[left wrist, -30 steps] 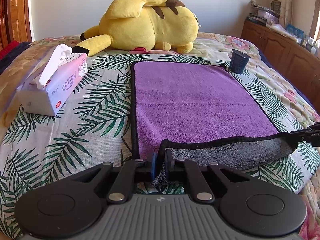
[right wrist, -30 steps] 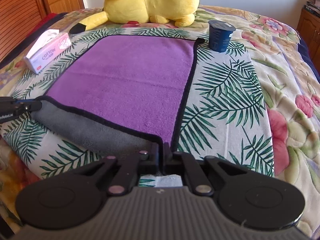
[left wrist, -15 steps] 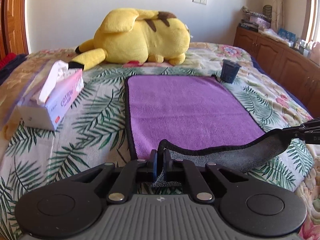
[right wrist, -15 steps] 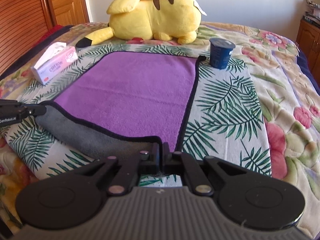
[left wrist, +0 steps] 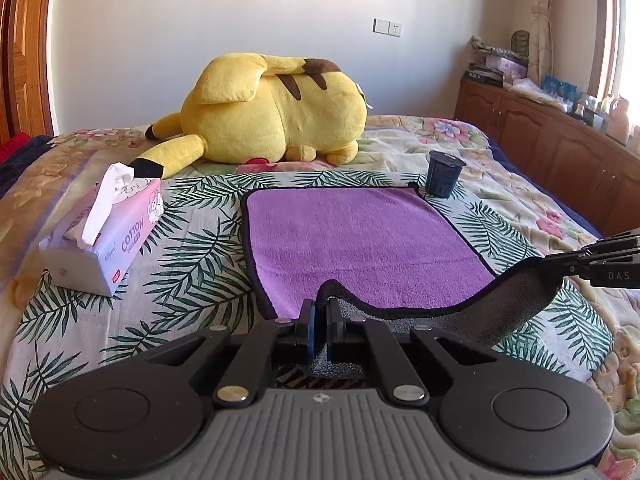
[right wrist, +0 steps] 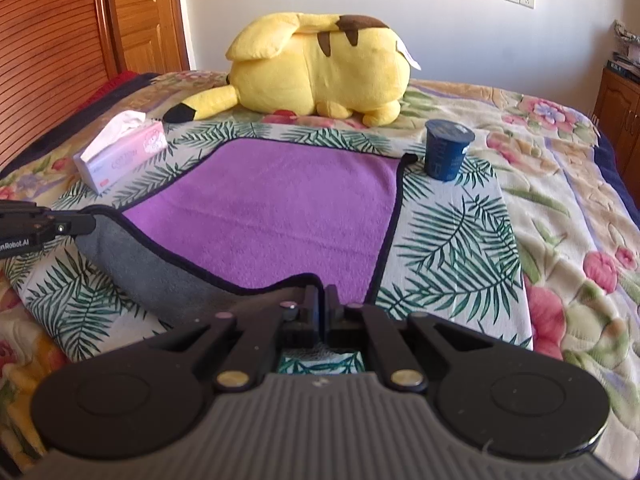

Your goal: Fold towel

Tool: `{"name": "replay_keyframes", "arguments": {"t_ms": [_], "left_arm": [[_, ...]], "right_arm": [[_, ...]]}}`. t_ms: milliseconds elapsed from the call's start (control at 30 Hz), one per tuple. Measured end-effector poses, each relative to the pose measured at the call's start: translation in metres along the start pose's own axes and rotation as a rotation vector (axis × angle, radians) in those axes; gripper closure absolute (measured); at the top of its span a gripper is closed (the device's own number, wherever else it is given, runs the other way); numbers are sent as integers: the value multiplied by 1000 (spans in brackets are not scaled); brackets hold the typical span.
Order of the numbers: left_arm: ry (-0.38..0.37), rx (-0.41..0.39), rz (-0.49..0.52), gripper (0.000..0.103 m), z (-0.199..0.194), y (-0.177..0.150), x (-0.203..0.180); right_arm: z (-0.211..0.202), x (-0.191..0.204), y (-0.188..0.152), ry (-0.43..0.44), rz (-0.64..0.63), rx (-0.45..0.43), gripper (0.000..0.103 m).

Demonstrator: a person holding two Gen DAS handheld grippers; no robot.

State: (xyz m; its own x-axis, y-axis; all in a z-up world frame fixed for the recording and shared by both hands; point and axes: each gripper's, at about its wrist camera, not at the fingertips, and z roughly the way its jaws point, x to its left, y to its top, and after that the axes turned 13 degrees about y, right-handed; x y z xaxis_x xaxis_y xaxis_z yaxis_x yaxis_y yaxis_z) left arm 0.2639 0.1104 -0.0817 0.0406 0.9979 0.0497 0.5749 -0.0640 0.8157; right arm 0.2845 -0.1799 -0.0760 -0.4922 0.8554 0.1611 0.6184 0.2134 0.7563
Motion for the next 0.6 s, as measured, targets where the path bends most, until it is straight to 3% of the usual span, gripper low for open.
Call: {"name": "replay_keyframes", "arguments": {"t_ms": [600], "left_arm": [[-16,-44,-13,103,6,20,-1]], "right_arm": [[4,-6,20,-35,-19,-36,100]]}}
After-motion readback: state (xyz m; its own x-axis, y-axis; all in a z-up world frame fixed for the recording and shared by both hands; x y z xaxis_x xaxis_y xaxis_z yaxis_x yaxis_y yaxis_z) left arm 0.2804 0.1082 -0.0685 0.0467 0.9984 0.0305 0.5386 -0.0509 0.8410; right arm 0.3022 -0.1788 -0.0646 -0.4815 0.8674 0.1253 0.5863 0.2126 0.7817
